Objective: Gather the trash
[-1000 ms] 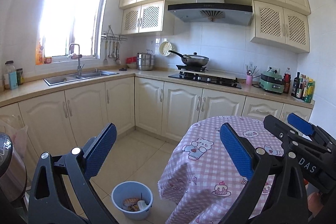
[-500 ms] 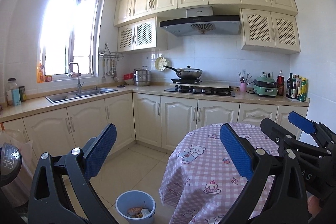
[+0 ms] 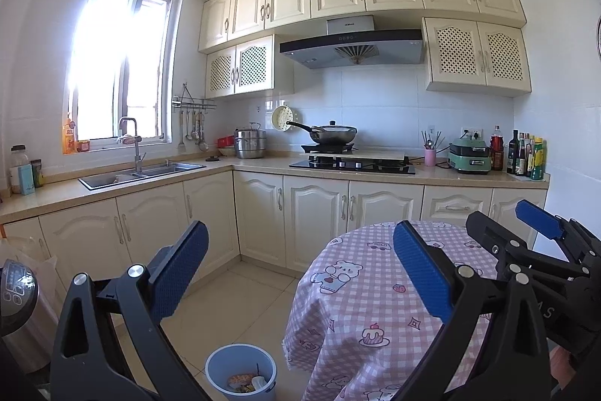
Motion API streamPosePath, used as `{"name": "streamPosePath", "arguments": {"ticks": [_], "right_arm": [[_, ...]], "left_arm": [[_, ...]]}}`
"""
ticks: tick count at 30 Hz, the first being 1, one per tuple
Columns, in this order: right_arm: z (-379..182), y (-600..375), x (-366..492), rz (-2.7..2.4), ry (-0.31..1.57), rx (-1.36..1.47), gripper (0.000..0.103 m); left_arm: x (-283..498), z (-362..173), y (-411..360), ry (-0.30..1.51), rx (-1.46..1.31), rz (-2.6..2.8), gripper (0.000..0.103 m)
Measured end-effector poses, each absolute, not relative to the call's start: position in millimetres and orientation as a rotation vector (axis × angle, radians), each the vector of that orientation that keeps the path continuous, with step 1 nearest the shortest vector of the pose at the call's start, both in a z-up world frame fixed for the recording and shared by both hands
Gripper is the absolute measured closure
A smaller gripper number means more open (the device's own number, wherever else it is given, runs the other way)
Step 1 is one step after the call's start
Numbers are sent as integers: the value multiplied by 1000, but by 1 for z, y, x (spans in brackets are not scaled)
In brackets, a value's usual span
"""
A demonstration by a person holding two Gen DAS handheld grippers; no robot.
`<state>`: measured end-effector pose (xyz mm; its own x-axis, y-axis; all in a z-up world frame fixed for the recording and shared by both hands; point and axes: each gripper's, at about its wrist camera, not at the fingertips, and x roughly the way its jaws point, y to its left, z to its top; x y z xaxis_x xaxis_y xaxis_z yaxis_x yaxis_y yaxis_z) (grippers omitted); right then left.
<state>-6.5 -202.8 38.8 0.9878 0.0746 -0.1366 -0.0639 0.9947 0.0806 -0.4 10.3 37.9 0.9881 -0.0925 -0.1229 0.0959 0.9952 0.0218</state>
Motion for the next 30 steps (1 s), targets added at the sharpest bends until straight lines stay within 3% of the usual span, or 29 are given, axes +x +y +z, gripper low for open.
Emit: {"name": "streamPosePath", "arguments": {"ticks": [30], "right_arm": [[36, -200, -2, 83, 151, 73, 23]], "left_arm": [[2, 40, 7, 137, 29, -86, 8]]}}
